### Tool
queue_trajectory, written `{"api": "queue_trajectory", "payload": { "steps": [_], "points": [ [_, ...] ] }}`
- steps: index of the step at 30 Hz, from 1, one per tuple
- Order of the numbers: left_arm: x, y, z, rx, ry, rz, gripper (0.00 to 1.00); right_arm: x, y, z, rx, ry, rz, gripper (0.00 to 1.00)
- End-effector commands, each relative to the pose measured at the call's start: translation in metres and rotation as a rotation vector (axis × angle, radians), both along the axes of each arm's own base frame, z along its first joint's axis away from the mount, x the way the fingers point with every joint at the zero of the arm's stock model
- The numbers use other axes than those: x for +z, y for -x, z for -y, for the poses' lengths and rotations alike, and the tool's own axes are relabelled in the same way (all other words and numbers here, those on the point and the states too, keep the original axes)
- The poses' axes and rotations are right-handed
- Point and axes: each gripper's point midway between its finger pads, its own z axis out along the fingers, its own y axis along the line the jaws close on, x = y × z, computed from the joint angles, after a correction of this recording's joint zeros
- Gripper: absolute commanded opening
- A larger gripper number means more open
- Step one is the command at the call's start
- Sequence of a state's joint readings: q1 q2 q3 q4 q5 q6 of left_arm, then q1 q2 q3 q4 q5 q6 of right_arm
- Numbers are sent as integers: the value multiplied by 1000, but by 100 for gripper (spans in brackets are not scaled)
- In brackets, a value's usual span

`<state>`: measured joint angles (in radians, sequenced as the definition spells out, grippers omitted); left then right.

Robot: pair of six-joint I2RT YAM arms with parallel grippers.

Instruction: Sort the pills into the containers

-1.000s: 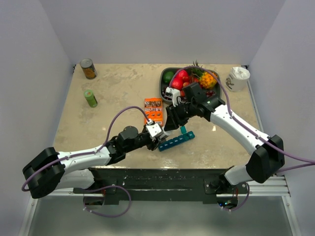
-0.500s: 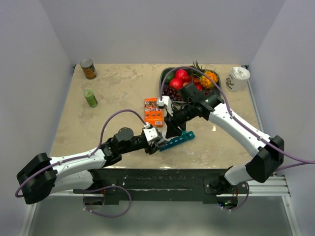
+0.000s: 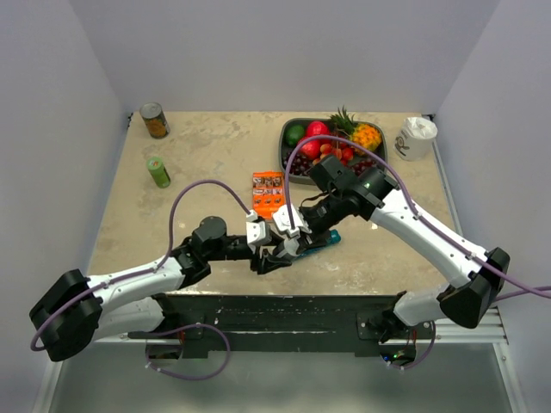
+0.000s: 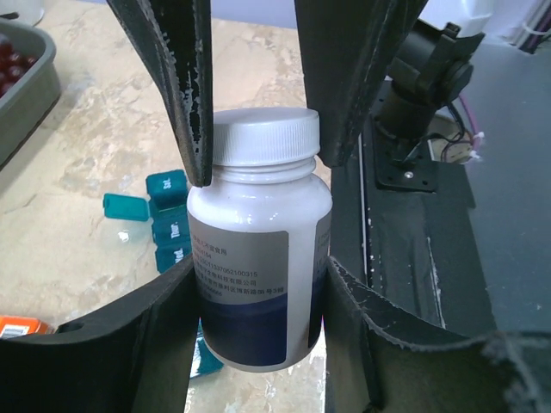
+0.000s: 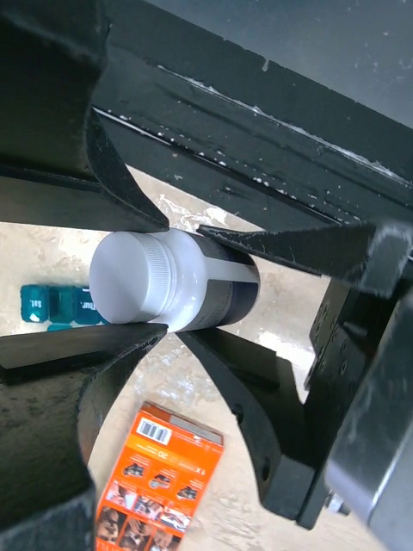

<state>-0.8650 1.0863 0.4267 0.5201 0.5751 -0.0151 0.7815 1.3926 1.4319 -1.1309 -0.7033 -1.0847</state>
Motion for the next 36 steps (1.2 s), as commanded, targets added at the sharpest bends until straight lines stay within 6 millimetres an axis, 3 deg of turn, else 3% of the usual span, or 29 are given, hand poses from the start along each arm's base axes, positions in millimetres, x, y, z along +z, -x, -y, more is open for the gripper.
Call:
{"api": "queue_trajectory", "payload": {
  "steps": [1, 13, 18, 21, 22, 25, 28, 31, 34, 36],
  "points": [
    [29, 33, 9, -231, 102, 20, 0, 31, -4, -14, 106, -119, 126, 6],
    [25, 50, 7, -365, 54, -55, 0, 46, 0, -8, 121, -135, 167, 7],
    [24, 43, 8, -343, 49, -68, 0, 30, -3, -6, 92, -109, 150, 9],
    [24, 25, 11, -244, 39, -47, 0, 22, -8, -9, 15, -104, 111, 24],
    [23, 22, 11, -222, 32, -49, 0, 22, -13, -13, -43, -108, 91, 40],
    [25, 6, 10, -133, 25, -29, 0, 20, -12, -13, -117, -99, 23, 67],
    [25, -1, 8, -81, 23, -16, 0, 30, -9, -14, -175, -118, -31, 83],
    [20, -11, 5, -15, 7, -11, 0, 51, -11, -16, -264, -153, -89, 91],
    [17, -22, 1, 59, -4, -10, 0, 74, -31, -11, -446, -198, -190, 95],
    [19, -29, -1, 102, 3, -5, 0, 75, -52, -7, -653, -217, -308, 96]
  ]
}}
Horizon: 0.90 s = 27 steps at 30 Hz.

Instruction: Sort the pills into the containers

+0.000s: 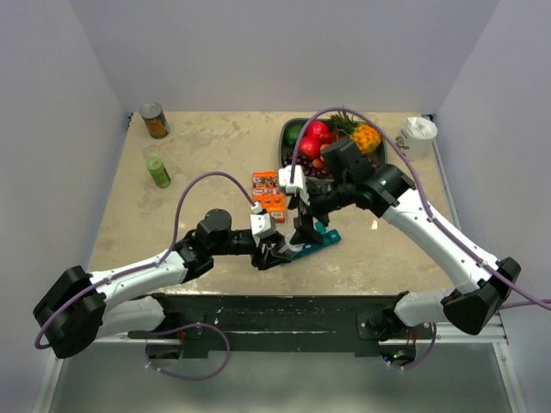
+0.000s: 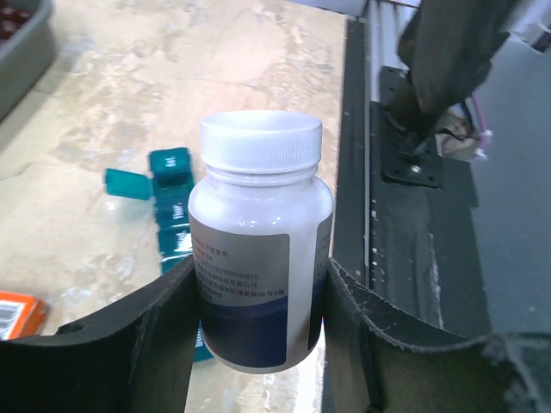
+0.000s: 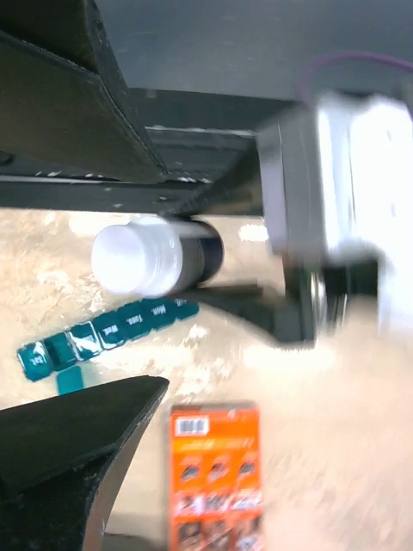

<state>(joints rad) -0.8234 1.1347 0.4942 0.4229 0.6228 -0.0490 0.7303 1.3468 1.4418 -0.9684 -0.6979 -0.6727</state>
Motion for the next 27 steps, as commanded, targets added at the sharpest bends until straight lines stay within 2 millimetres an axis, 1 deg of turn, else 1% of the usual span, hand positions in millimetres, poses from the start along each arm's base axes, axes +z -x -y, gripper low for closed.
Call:
{"api": "queue_trajectory", "payload": {
  "steps": [1, 2, 3, 5, 7, 11, 12, 13, 16, 17, 19, 20, 24, 27],
  "points": [
    [25, -21, -2, 111, 56, 94, 0, 37, -38, 1, -400, -120, -197, 95],
    [26, -22, -2, 119, 61, 97, 0, 31, -40, 2, -445, -111, -231, 95],
    [26, -22, -2, 121, 62, 99, 0, 18, -41, 1, -495, -91, -290, 94],
    [26, -23, -1, 122, 60, 101, 0, -3, -41, 2, -514, -46, -333, 93],
    [28, -24, 0, 123, 61, 104, 0, -18, -40, 1, -524, -3, -382, 92],
    [29, -25, 0, 129, 61, 109, 0, -33, -41, 3, -539, 48, -400, 89],
    [30, -25, -1, 133, 60, 112, 0, -34, -40, 3, -534, 51, -403, 88],
    [29, -26, -1, 137, 56, 114, 0, -35, -37, 1, -523, 54, -407, 83],
    [28, -28, -3, 154, 49, 119, 0, -35, -32, 0, -504, 62, -407, 77],
    [28, -29, -4, 158, 49, 123, 0, -36, -33, 0, -504, 64, -404, 71],
    [27, -31, -5, 170, 42, 124, 0, -37, -31, 1, -498, 69, -402, 67],
    [26, -31, -5, 172, 38, 126, 0, -36, -30, 1, -493, 69, -404, 64],
    [25, -34, -7, 192, 29, 126, 0, -33, -26, 0, -476, 71, -412, 61],
    [27, -36, -9, 204, 32, 133, 0, -33, -24, 1, -466, 76, -418, 57]
  ]
}}
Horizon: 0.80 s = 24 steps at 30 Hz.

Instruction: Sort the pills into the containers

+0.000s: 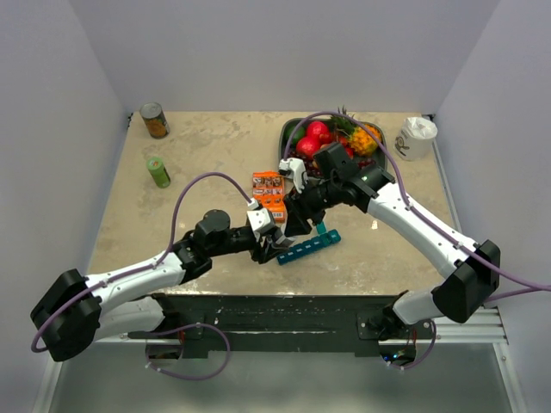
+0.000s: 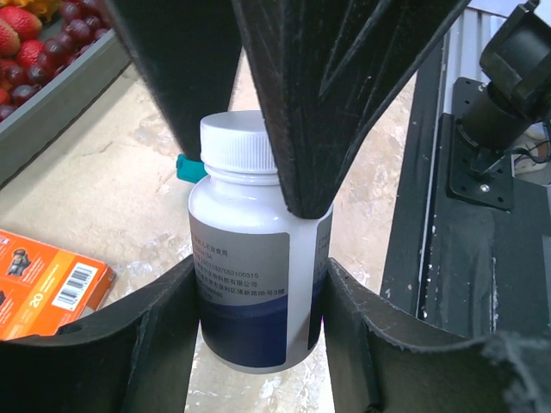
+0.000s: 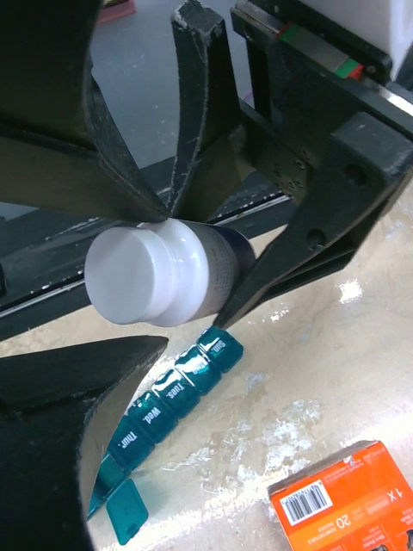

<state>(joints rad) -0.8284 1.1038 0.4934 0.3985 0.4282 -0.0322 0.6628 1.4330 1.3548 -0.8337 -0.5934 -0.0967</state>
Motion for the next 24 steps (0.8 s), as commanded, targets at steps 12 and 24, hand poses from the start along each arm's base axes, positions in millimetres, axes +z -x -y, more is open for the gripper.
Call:
{"api": "queue_trajectory", "payload": {
  "steps": [12, 24],
  "points": [
    [17, 4, 1, -51, 7, 107, 0, 18, 33, -9, 325, -31, 83, 12],
    [23, 16, -5, -95, -3, 119, 0, 55, 13, -8, 673, -54, 575, 14]
  ]
}}
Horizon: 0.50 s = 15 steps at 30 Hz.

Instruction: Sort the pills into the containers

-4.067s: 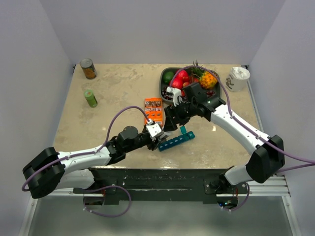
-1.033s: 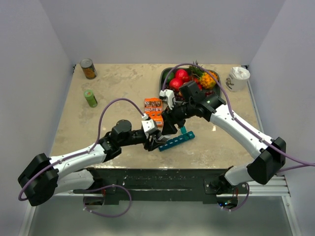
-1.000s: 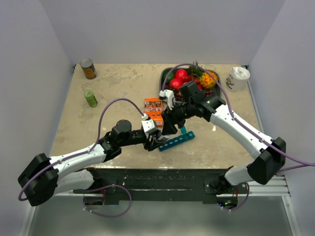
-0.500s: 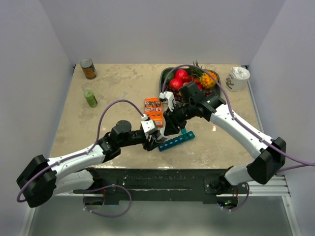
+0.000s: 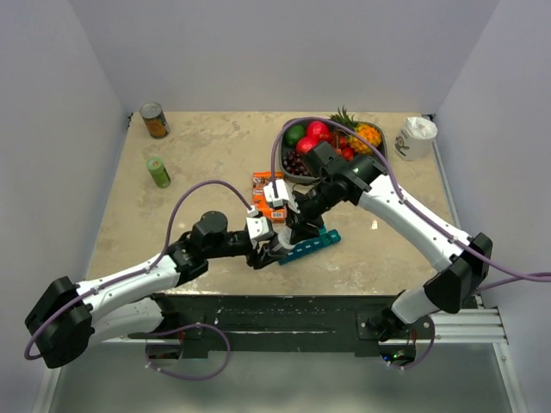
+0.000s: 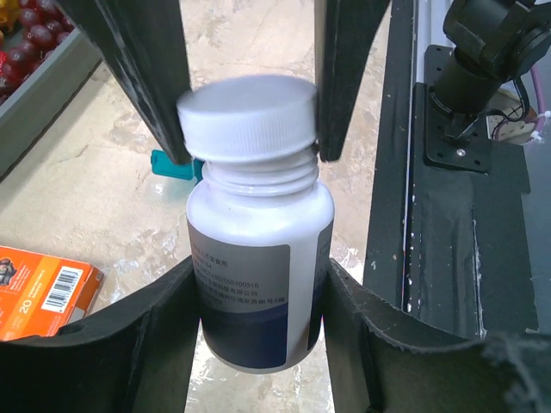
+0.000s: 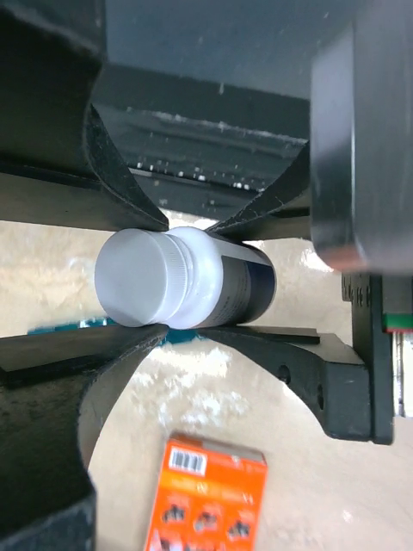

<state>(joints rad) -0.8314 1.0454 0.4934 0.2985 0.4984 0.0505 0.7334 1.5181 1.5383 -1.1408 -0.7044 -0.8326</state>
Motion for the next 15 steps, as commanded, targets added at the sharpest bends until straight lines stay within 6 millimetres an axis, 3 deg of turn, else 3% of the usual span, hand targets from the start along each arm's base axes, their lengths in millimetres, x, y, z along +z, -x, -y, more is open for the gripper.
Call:
{"api": "queue_trajectory", "payload": {
  "steps": [1, 7, 8, 10, 11, 12, 14, 15],
  "points": [
    [24, -3, 0, 2, 39, 80, 0, 47, -17, -3, 44, -112, 240, 14],
    [27, -8, -7, 67, 76, 84, 0, 38, -54, 35, -196, -81, 158, 14],
    [27, -8, -8, 76, 84, 80, 0, 24, -58, 44, -258, -49, 113, 14],
    [28, -8, -8, 86, 96, 76, 0, 8, -83, 65, -389, -15, 114, 15],
    [28, -8, -10, 98, 109, 73, 0, -18, -89, 83, -475, 61, 84, 17],
    [28, -9, -11, 103, 117, 79, 0, -28, -108, 98, -564, 69, 98, 18],
    [33, -9, -13, 130, 163, 71, 0, -65, -122, 125, -687, 139, 59, 20],
    [35, -8, -14, 135, 177, 72, 0, -76, -133, 148, -777, 159, 39, 20]
  ]
}}
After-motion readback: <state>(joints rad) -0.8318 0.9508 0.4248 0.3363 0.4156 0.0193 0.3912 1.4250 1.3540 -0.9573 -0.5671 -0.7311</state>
